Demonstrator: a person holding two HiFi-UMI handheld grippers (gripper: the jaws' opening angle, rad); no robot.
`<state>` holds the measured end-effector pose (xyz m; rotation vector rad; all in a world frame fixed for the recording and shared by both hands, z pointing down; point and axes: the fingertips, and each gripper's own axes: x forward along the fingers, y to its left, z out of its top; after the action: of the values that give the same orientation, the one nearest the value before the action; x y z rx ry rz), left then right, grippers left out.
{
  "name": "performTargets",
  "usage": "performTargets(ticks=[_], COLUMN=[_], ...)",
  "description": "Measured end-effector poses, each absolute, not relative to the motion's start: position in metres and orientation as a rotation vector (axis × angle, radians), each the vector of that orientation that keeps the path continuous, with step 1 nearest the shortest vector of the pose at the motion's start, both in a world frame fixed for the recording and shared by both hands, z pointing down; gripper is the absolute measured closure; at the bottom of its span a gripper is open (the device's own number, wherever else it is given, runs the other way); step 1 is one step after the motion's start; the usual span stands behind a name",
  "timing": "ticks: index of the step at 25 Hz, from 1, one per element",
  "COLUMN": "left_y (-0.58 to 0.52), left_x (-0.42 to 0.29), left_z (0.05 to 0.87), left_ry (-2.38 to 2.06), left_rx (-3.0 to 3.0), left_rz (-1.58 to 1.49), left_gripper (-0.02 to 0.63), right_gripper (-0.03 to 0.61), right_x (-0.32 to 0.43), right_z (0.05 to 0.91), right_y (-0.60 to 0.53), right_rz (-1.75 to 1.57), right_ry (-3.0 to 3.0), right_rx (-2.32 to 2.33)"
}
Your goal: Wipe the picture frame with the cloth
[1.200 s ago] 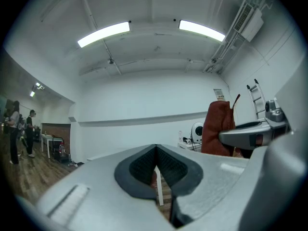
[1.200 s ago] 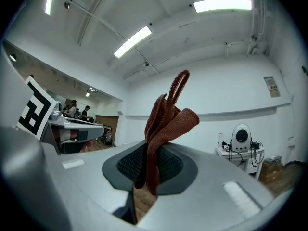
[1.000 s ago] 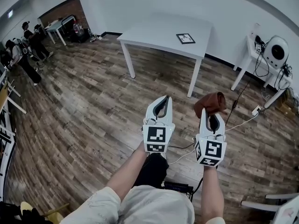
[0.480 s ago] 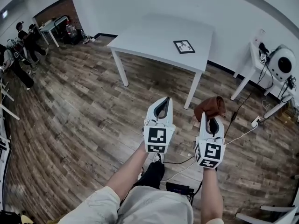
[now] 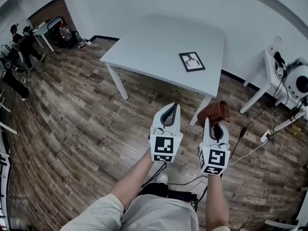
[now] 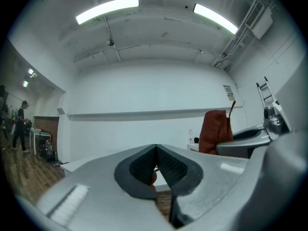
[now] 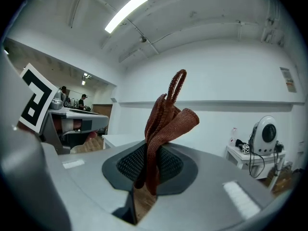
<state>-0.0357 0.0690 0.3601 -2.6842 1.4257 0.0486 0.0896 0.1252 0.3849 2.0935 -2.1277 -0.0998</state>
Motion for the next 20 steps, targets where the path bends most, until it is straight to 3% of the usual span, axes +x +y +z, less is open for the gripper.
performTargets(ticks=[20], left_y=[-0.150], left_x=[0.027], left_z=[0.383], left_ry=[1.513], left_rx=[-2.629], left_rz=[-0.007], left_gripper=[0.614], right_gripper=[0.500], right_x=[0.151], right_z=[0.420], right_y=[-0.109], right_rz=[0.000], right_ry=[-2.209], right_rx=[1.992])
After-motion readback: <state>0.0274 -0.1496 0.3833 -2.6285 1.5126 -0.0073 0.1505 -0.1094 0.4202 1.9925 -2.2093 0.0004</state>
